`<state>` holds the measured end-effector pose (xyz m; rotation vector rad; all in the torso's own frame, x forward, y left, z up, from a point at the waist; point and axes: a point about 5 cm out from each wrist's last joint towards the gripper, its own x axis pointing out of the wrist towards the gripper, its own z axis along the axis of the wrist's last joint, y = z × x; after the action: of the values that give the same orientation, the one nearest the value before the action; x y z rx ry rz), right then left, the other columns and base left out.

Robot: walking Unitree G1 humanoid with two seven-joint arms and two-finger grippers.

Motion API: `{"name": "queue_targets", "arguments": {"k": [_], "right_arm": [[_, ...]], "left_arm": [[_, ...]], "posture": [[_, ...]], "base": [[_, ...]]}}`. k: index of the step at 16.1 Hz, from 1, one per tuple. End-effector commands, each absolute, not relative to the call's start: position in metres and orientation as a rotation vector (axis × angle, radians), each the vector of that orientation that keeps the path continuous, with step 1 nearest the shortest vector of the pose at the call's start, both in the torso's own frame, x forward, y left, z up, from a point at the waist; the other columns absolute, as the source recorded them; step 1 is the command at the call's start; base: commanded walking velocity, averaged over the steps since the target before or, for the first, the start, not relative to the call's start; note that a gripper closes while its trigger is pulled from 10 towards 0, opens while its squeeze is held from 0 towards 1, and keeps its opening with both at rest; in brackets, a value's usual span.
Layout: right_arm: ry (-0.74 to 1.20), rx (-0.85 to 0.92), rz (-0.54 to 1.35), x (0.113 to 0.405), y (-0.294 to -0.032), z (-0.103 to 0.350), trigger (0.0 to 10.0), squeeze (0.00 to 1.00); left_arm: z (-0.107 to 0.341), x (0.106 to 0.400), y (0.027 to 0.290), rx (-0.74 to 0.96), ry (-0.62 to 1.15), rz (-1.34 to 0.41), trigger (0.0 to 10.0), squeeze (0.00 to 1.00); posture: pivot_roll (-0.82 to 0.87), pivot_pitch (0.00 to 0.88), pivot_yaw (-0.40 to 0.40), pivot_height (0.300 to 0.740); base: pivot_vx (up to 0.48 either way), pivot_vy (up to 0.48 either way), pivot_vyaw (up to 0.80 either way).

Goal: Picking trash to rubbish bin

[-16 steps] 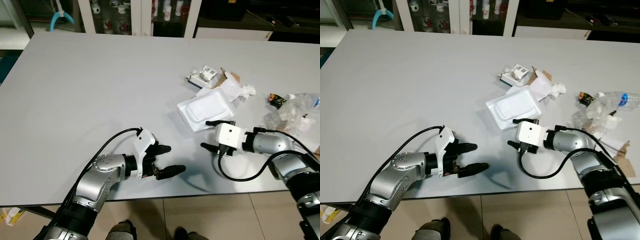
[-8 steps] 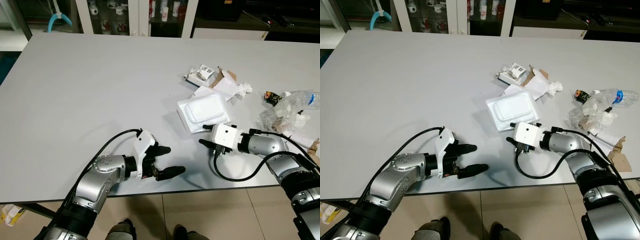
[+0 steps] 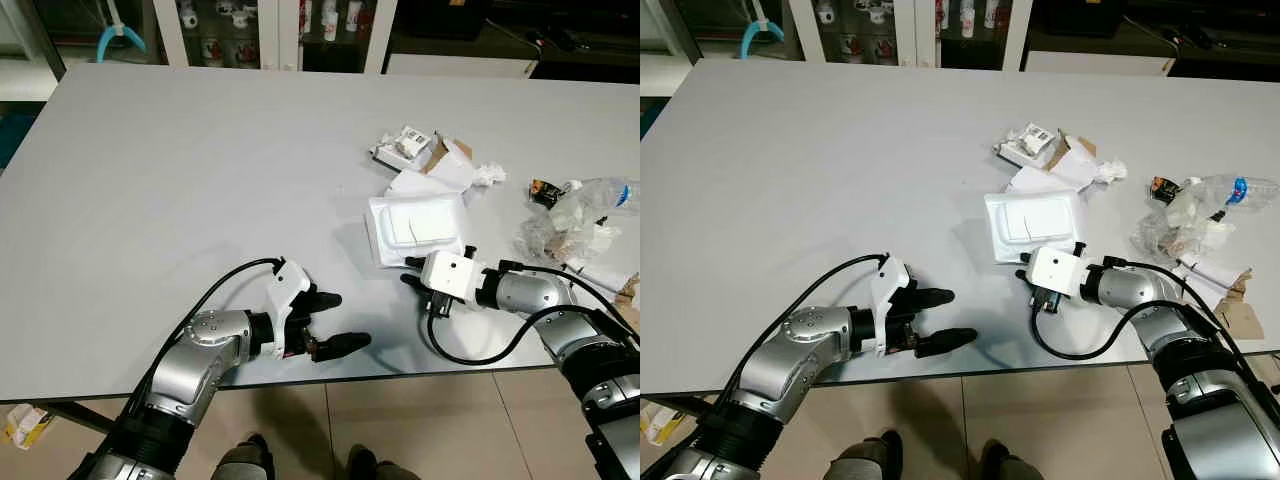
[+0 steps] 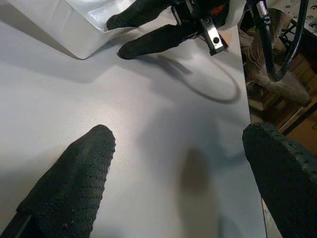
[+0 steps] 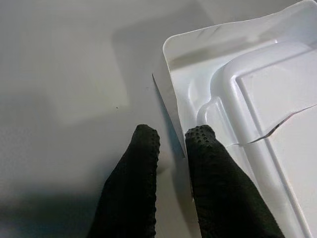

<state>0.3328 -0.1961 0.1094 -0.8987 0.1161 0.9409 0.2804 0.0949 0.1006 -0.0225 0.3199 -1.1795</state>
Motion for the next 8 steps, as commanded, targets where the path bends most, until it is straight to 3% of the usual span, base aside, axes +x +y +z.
{"name": "queue_targets", "arguments": {"k": [1, 3, 8], "right_arm": [[0.330, -0.916, 0.991, 0.313, -0.210, 0.070, 0.0, 0.00], [0.288, -0.927, 0.942, 0.316, -0.212, 0.075, 0.0, 0.00], [0.027, -0.895, 0.611, 0.338, -0.219, 0.118, 0.0, 0.00]], "left_arm": [[0.092, 0.277, 0.095, -0.013, 0.373, -1.175, 10.0, 0.00], [0.092, 0.277, 0.094, -0.013, 0.372, -1.175, 10.0, 0.00], [0.093, 0.281, 0.091, -0.019, 0.346, -1.142, 10.0, 0.00]], "posture": [[0.27, 0.198, -0.053, 0.740], [0.27, 0.198, -0.053, 0.740], [0.27, 0.180, -0.057, 0.740]], "base": [[0.000, 0.000, 0.00], [0.000, 0.000, 0.00], [0.000, 0.000, 0.00]]}}
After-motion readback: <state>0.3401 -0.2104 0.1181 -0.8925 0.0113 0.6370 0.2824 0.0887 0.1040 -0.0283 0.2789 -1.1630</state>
